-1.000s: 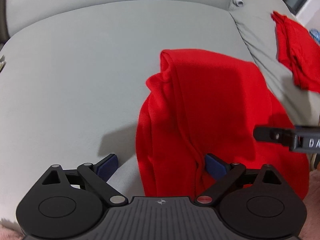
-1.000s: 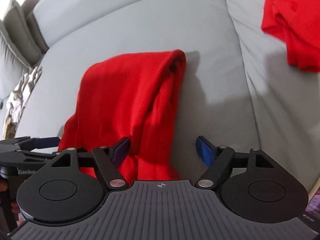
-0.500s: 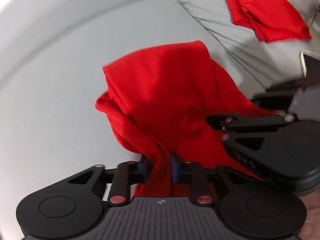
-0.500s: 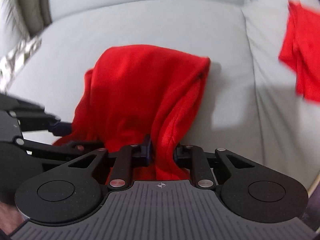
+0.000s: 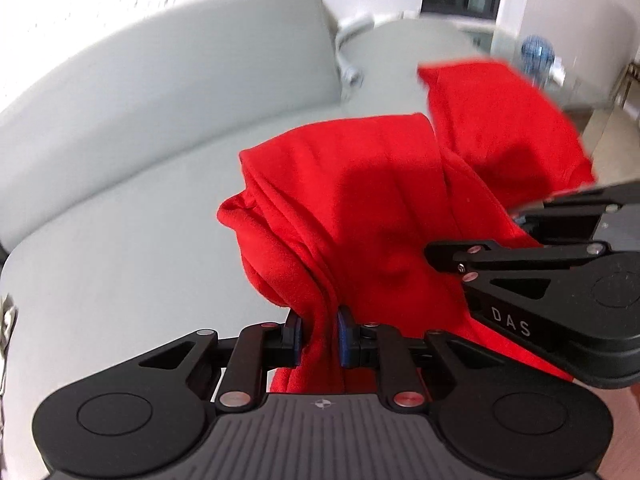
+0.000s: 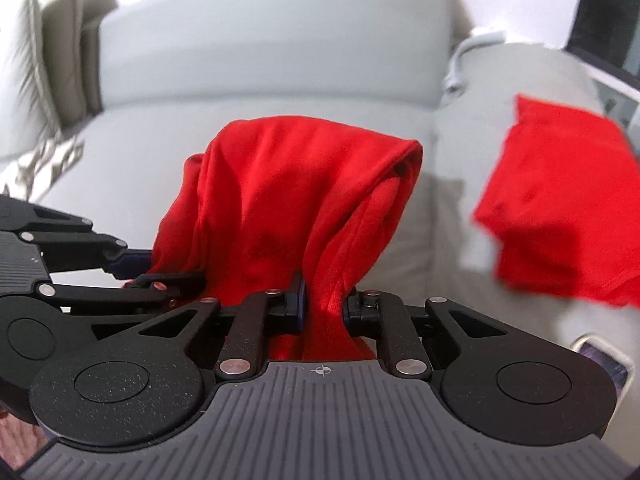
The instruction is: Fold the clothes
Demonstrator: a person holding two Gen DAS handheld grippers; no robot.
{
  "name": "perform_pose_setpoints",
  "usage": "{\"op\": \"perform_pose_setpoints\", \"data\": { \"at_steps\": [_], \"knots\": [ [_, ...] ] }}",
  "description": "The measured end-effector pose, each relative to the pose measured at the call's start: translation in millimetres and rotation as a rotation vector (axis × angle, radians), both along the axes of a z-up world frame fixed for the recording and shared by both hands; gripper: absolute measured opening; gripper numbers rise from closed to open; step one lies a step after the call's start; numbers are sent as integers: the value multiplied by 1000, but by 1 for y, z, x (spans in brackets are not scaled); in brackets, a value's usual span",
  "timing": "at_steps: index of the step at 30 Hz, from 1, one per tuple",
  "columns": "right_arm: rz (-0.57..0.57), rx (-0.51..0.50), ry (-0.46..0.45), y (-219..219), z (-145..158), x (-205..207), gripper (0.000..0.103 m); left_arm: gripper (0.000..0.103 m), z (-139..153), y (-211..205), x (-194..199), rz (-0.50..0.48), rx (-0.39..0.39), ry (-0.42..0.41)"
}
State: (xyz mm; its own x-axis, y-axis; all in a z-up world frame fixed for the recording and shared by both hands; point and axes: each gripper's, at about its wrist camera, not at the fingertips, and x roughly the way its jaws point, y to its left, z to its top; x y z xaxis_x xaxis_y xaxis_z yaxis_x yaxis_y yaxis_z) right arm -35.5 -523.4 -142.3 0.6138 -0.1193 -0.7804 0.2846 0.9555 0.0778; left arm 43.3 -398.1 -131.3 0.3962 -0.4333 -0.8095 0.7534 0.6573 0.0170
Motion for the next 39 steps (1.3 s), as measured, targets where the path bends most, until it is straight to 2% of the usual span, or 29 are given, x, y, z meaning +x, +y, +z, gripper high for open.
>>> {"op": "perform_pose_setpoints", "data": {
  "at_steps": [6, 11, 17, 22, 24, 27, 29, 30, 32, 35, 37, 39],
  "knots": [
    [-51, -120, -46, -56, 39, -3, 16, 15, 27, -65, 4, -43, -91, -29],
    [-126, -179, -42, -119, 58, -3, 17, 15, 32, -132, -2, -92, -131, -14],
    [-199, -192, 33, -206, 48, 5, 17, 15, 27, -219, -14, -121, -142, 44],
    [-227, -169, 79, -260, 33, 16, 17, 15, 7, -263, -13, -139, -132, 62],
    [-225, -159, 90, -279, 20, 22, 17, 17, -11, -280, -5, -130, -116, 76],
    [-237, -116, 105, -296, -5, 26, 19, 26, -34, -282, 8, -98, -121, 132],
    [-252, -97, 98, -301, -16, 25, 35, 32, -39, -274, 13, -92, -175, 166],
    [-264, -93, 83, -301, -17, 21, 39, 43, -37, -261, 18, -101, -210, 193],
    [-258, -106, 62, -298, -11, 9, 58, 51, -36, -244, 26, -119, -229, 222],
    [-236, -121, 33, -294, 4, -16, 65, 50, -22, -209, 35, -111, -260, 172],
    [-240, -131, 7, -290, 13, -28, 65, 48, -14, -206, 36, -132, -272, 143],
    [-241, -132, -54, -289, 24, -30, 58, 42, -2, -207, 37, -159, -305, 113]
  ]
}}
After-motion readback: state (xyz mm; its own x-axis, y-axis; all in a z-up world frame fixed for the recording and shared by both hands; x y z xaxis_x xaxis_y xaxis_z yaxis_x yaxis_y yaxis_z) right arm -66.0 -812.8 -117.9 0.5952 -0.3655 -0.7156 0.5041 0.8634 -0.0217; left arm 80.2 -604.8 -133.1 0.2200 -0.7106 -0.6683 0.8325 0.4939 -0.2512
